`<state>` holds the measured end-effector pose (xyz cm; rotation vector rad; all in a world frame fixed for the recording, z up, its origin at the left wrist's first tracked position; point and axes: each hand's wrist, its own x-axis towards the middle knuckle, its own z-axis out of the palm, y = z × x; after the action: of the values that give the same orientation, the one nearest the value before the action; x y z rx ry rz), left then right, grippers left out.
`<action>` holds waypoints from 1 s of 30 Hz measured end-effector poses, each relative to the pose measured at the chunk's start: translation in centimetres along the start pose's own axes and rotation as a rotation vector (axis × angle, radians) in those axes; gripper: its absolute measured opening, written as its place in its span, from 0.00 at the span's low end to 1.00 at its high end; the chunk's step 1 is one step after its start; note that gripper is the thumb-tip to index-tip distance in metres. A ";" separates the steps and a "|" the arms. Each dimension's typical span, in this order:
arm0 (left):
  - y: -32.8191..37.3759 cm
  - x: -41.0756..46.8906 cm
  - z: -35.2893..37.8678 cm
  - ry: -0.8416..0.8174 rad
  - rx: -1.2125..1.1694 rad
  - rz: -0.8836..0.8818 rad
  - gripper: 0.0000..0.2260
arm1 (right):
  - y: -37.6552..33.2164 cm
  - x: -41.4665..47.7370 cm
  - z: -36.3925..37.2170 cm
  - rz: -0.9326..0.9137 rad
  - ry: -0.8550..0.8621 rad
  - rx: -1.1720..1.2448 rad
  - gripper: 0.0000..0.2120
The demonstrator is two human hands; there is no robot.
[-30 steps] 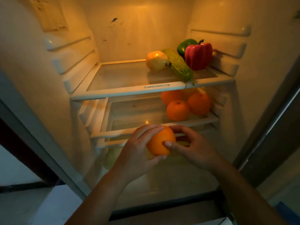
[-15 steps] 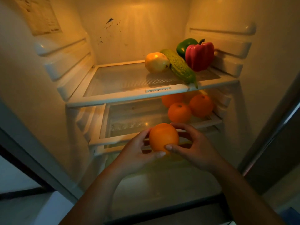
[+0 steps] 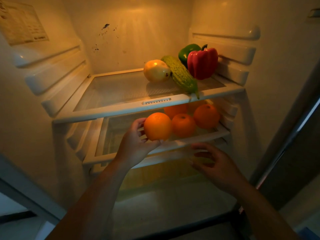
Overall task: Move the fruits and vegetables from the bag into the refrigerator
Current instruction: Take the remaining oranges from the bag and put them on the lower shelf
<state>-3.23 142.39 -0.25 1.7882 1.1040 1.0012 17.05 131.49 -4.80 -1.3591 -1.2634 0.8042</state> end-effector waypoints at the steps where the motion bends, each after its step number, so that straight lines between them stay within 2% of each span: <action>1: 0.0 0.3 0.2 0.002 0.027 0.010 0.32 | 0.1 0.0 -0.1 0.005 -0.004 -0.004 0.18; 10: -0.7 1.3 0.2 0.097 0.207 0.033 0.33 | 0.7 0.1 -1.0 0.014 -0.014 -0.091 0.18; 16: -0.6 1.5 0.7 0.096 0.190 -0.015 0.31 | 1.1 -0.1 -0.9 0.038 -0.011 -0.098 0.18; 30: -1.1 3.6 1.9 0.093 0.168 -0.056 0.33 | 2.6 -0.1 -1.2 0.029 -0.044 -0.281 0.18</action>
<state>-0.79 145.65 -1.22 1.8466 1.3223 0.9908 18.79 131.44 -7.06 -1.5934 -1.4345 0.6975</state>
